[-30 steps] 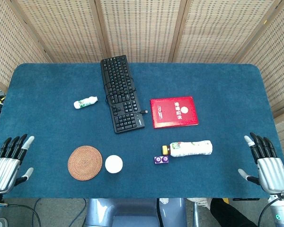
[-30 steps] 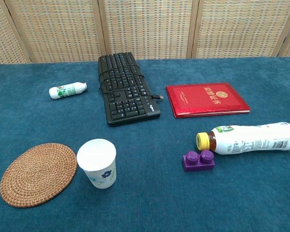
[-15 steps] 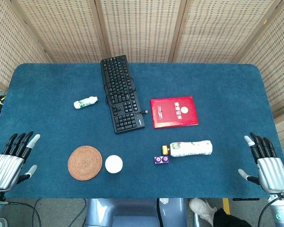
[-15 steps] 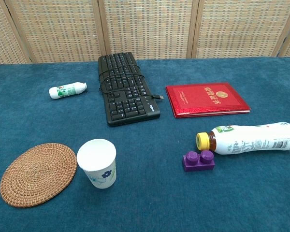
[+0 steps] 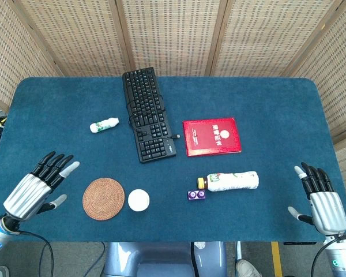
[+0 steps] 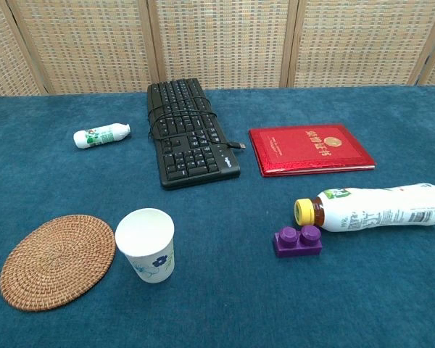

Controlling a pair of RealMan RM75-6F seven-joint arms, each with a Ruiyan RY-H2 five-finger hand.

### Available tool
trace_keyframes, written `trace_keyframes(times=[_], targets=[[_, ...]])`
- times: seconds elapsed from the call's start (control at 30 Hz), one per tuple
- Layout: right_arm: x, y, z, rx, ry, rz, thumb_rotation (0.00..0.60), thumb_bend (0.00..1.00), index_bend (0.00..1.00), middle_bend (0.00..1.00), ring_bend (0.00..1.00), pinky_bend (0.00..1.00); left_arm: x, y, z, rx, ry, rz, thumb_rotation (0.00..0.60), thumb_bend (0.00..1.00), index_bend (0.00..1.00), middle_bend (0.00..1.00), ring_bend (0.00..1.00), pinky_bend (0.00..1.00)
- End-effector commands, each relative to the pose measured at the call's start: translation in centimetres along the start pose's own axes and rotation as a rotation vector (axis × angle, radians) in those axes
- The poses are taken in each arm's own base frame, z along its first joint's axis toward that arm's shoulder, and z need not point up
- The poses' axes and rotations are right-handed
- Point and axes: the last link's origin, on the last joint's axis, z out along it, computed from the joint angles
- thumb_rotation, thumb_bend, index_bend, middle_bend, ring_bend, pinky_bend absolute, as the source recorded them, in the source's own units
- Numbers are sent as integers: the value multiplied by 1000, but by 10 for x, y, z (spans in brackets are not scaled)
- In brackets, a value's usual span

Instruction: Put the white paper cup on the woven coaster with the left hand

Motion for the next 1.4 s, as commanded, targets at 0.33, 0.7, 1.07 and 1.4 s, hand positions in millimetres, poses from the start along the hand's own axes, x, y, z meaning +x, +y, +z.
trace_keyframes(times=[0.33,0.7,1.07,1.4], targets=[[-2,3,2,-12,-6,0,600,81,41,0,0,0,-12,25,49,-208,-91,-58,600,277,0,0,0,0],[0,7,3,-24,-2,13,600,81,41,0,0,0,-21,50,80,-256,-243,-25,600,276,0,0,0,0],[-1,7,4,-21,-1,17,600,81,41,0,0,0,-28,55,99,-251,-372,50,600,276,11,0,0,0],[0,10,4,-28,3,24,600,80,41,0,0,0,-27,75,115,-282,-429,64,600,277,12,0,0,0]])
